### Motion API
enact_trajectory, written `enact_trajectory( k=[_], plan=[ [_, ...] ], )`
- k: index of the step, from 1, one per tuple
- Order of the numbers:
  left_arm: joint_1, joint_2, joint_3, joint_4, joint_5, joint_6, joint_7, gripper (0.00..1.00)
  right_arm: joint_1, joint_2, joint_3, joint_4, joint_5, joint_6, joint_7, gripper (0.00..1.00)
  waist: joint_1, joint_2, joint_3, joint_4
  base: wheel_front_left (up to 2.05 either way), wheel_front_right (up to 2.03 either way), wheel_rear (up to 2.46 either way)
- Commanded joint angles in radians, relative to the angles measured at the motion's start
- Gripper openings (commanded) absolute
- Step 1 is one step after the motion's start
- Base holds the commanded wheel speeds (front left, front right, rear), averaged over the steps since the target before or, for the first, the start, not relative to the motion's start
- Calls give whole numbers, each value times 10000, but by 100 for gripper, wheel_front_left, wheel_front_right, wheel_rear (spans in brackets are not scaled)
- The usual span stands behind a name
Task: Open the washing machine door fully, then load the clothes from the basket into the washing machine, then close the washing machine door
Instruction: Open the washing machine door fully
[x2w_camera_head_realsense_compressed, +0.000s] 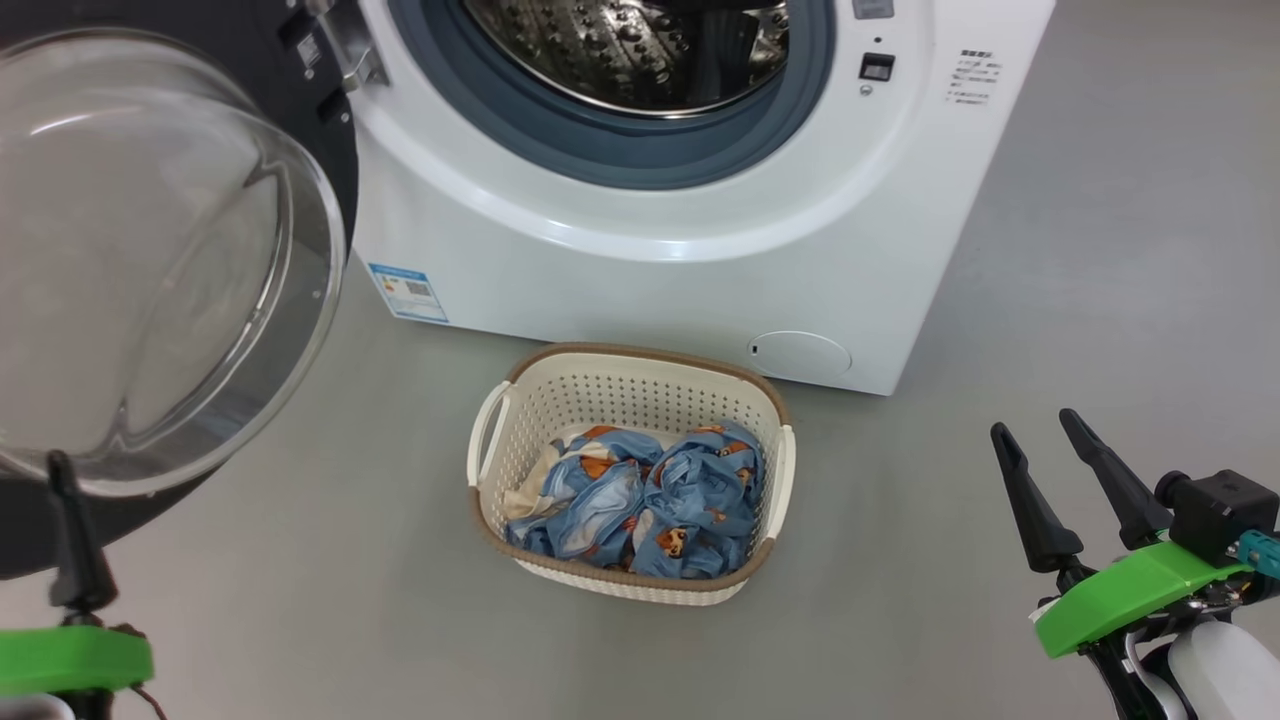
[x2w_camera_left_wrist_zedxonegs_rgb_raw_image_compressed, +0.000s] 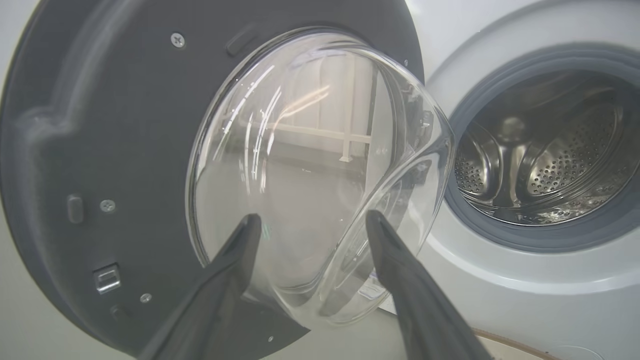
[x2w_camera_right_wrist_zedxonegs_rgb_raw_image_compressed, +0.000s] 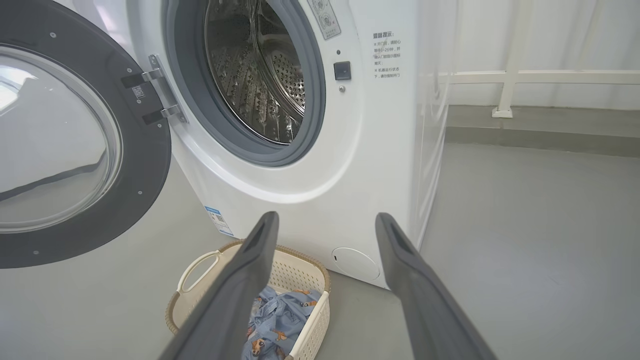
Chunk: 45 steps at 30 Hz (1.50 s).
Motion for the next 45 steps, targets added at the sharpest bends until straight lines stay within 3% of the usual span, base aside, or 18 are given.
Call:
enact_trajectory(
  k=[1,17,30,45],
  plan=[
    [27,358,219,-346,-9,18,-65,100,128,-87,86,-266,73,75,-94,100,1,0,-68,-108,0,0,0],
    [808,538,-1239,-1025,-911,18,-65,100,372,82,-93,-356,43,75,-94,100,1,0,-295,-1087,0,0,0],
    [1110,816,-2025,-1305,-1416,17,-65,100,543,124,-257,-440,24,75,-94,100,1,0,-350,-2044,0,0,0],
    [1479,897,-2499,-1466,-1658,17,-65,100,680,177,-350,-512,13,75,-94,100,1,0,-470,-2705,0,0,0]
  ],
)
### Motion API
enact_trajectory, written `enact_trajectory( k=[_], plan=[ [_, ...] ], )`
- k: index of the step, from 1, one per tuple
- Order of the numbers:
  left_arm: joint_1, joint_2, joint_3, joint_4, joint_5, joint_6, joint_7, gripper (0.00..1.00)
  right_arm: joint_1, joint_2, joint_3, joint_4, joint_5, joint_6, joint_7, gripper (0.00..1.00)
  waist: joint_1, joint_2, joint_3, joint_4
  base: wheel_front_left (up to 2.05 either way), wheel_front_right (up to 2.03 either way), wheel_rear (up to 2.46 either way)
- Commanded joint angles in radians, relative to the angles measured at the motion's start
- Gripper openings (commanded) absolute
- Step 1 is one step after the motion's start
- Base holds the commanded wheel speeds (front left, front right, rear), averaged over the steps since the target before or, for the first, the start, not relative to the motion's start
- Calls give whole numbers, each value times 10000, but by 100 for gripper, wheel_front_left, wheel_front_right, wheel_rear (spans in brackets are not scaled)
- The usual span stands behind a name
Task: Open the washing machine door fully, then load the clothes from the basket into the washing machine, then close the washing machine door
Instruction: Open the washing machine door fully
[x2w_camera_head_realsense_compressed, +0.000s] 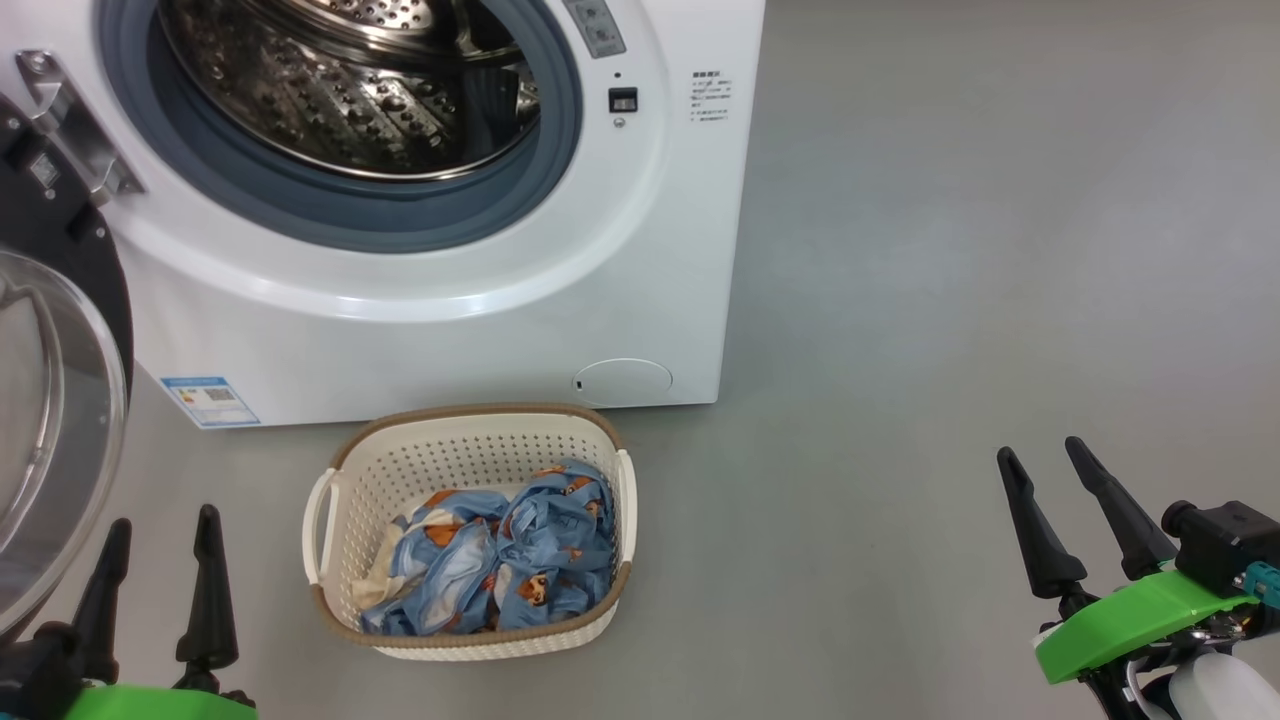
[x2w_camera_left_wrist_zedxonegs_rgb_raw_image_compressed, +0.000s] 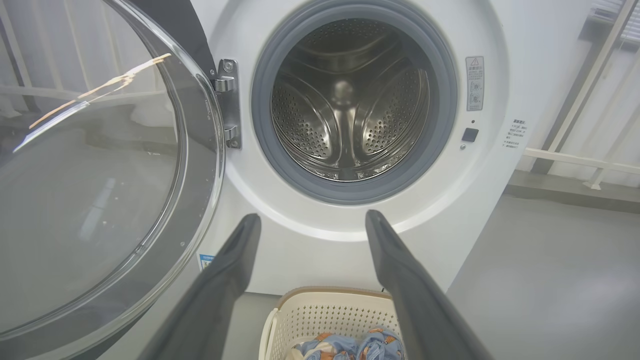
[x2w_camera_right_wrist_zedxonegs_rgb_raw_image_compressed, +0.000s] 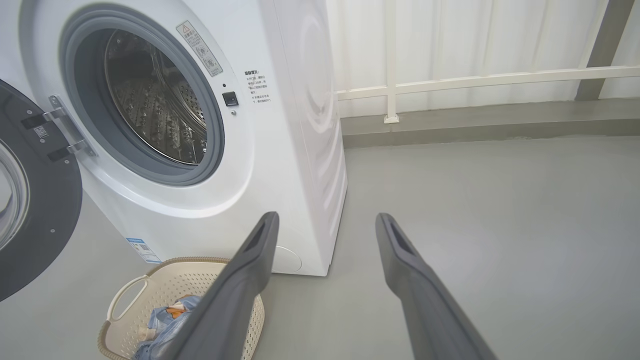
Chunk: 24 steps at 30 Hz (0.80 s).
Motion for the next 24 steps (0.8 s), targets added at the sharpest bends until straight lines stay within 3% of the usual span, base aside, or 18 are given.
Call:
enact_trajectory(
  k=[1,24],
  plan=[
    [-101,305,293,-328,-69,17,-65,100,70,-131,74,-254,14,75,-94,100,0,-1,-38,-75,0,0,0],
    [7,403,26,-212,-194,17,-65,100,253,-120,10,-296,14,75,-94,100,0,-1,-219,-206,0,0,0]
  ],
)
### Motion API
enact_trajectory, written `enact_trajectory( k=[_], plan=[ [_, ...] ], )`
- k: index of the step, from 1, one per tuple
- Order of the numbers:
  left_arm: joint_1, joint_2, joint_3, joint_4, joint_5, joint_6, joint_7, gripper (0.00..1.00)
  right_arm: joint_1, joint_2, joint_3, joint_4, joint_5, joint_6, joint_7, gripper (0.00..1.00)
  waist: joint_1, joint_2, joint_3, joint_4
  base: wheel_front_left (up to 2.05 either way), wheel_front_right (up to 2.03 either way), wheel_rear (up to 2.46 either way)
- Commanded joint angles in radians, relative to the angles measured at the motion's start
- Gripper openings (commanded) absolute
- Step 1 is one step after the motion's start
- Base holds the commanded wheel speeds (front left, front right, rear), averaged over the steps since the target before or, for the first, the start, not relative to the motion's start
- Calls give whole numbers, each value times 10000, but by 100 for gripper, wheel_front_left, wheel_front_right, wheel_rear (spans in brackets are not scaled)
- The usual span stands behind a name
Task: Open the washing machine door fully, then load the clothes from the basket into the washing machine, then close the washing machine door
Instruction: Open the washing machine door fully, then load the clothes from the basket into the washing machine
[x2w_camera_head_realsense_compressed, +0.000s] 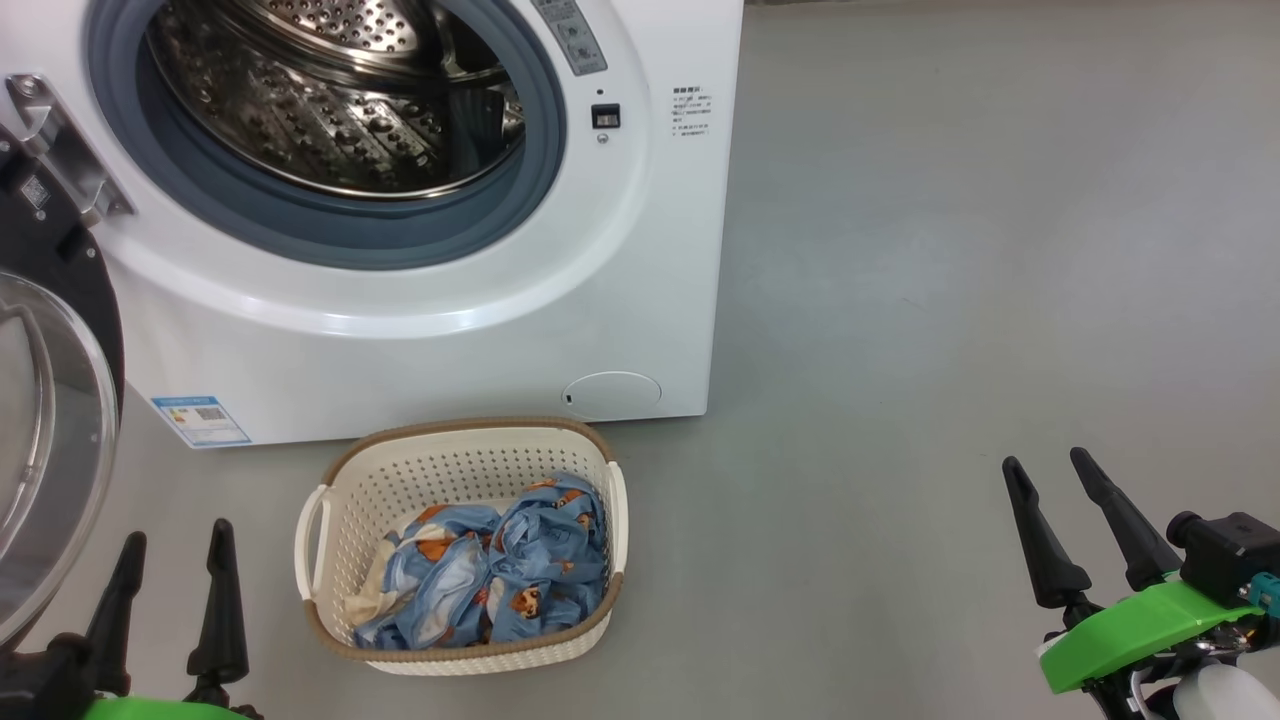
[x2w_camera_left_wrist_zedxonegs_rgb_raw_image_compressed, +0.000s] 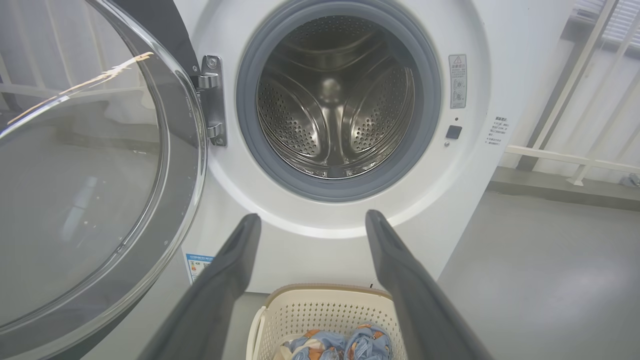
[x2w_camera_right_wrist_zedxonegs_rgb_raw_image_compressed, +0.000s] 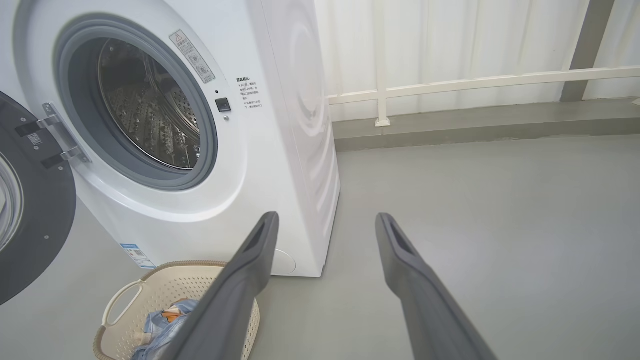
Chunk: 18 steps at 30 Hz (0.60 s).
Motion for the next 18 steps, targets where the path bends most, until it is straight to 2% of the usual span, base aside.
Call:
enact_trajectory(
  k=[1,13,18],
  plan=[
    [-212,321,295,-164,-15,17,-65,100,45,-162,151,-256,16,75,-94,100,0,-1,3,9,8,-8,0],
    [-343,371,219,-86,-68,17,-65,100,-20,-153,187,-254,29,75,-94,100,0,-1,113,46,53,-53,0],
    [-417,386,241,-57,-99,17,-65,100,-46,-144,180,-256,27,75,-94,100,0,-1,165,57,79,-103,25]
  ],
)
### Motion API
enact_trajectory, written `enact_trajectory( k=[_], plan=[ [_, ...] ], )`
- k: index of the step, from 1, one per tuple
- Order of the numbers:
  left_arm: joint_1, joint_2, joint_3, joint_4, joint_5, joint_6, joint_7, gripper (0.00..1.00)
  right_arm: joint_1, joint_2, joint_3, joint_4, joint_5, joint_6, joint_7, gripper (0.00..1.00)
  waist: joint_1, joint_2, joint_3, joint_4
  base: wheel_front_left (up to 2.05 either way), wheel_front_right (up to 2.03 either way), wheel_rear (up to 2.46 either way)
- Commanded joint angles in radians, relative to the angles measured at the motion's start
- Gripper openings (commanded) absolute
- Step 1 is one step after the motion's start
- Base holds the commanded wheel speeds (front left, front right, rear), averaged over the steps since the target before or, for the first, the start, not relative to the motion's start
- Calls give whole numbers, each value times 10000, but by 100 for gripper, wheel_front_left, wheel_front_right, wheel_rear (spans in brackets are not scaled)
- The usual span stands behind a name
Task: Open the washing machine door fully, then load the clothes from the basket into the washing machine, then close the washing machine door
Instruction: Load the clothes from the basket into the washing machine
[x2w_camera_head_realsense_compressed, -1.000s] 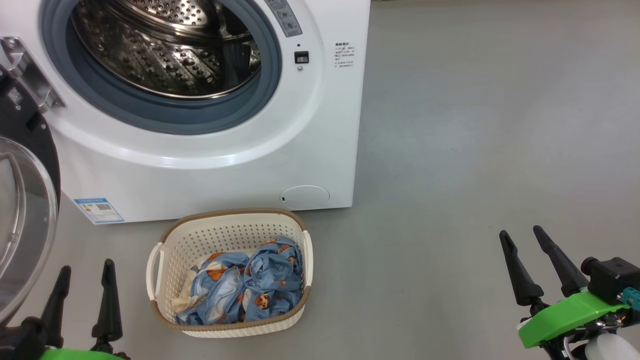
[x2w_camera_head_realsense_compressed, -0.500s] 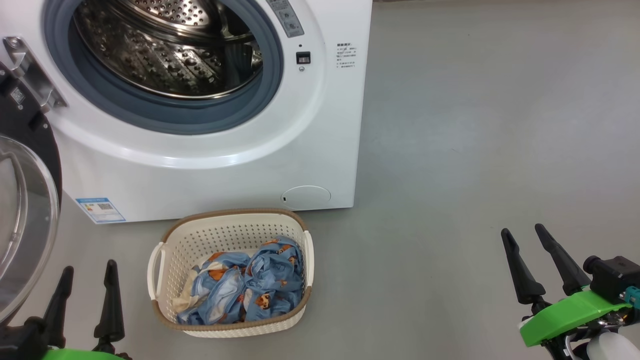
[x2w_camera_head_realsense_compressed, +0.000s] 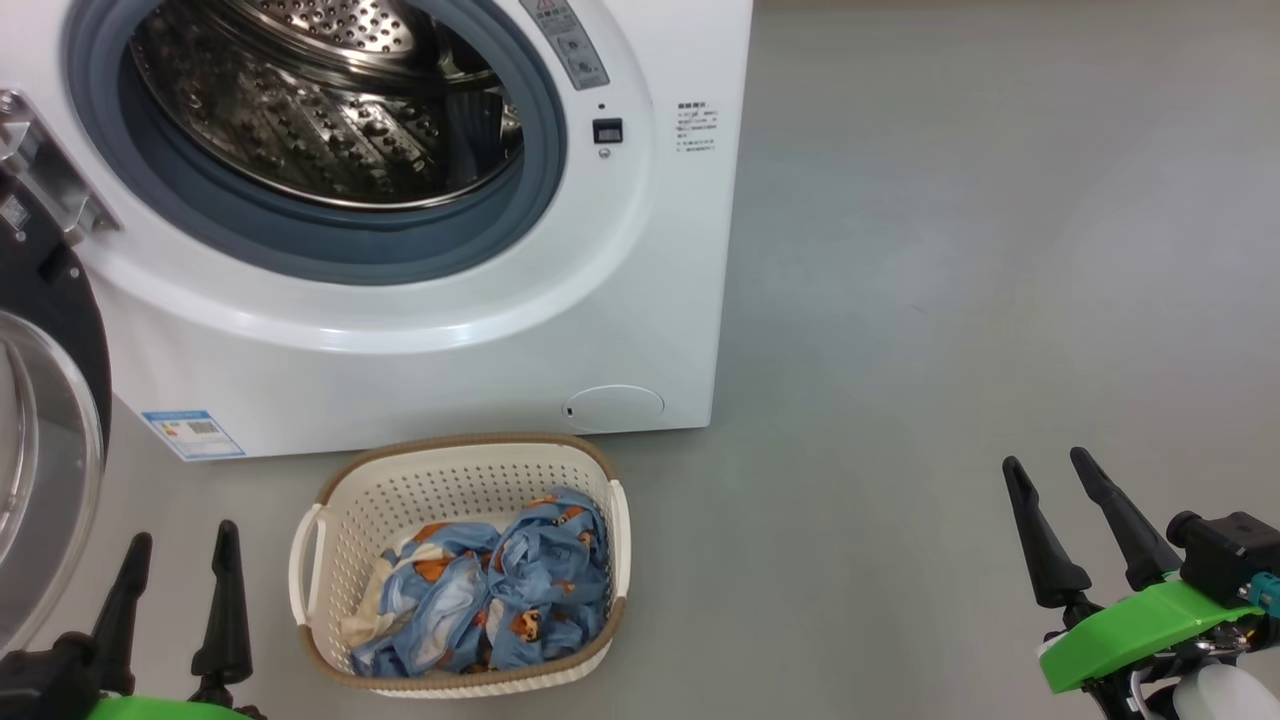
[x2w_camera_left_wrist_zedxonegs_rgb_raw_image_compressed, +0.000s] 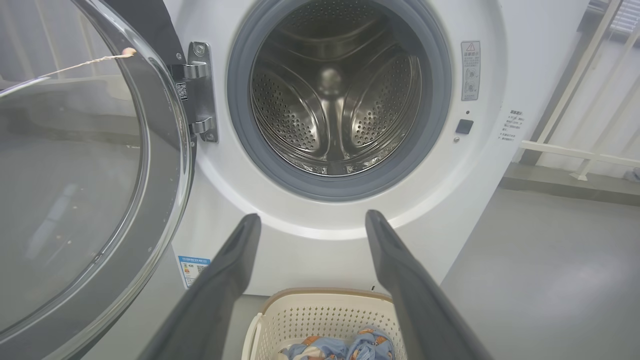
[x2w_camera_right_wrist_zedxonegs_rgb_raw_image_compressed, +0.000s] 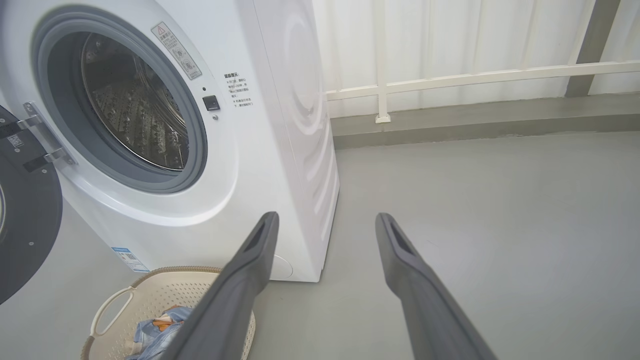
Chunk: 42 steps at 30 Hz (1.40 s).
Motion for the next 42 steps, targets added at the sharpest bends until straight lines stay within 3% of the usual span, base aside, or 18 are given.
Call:
enact_trajectory(
  k=[1,16,42],
  plan=[
    [-409,356,362,-132,-75,17,-65,100,-50,-140,178,-250,24,75,-94,100,0,0,11,3,77,-123,46],
    [-636,381,321,25,-50,17,-65,100,-176,-105,209,-259,0,75,-94,100,0,0,185,14,77,-104,27],
    [-863,280,42,617,-20,17,-65,100,-366,-72,185,-306,-84,75,-94,100,0,0,490,60,3,-3,0]
  ],
)
